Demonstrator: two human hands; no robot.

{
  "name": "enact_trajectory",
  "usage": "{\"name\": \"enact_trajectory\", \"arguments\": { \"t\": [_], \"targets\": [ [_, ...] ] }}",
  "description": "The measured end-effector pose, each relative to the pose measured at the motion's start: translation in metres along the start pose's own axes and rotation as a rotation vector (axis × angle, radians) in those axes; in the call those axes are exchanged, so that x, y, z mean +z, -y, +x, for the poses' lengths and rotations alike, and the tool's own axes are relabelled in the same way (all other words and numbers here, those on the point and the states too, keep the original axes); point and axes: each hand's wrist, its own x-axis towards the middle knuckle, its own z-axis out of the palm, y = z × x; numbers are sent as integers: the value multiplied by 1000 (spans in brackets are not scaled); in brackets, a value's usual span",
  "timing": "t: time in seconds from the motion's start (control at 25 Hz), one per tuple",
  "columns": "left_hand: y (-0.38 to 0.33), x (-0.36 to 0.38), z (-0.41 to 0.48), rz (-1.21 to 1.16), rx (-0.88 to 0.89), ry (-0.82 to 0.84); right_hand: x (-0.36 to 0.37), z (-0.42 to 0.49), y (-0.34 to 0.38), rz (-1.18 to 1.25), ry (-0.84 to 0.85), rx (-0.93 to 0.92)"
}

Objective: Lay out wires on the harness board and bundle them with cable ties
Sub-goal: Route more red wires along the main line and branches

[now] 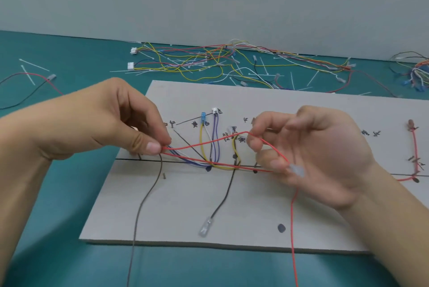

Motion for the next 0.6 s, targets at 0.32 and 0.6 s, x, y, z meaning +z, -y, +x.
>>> {"name": "enact_trajectory", "arguments": {
  "t": [0.32, 0.6],
  "targets": [
    [-4, 3, -3, 244, 6, -29, -8, -8, 0, -208, 71, -150],
    [-16, 11, -8, 401, -143, -70, 1, -4, -9, -510, -193, -311]
  ]
}}
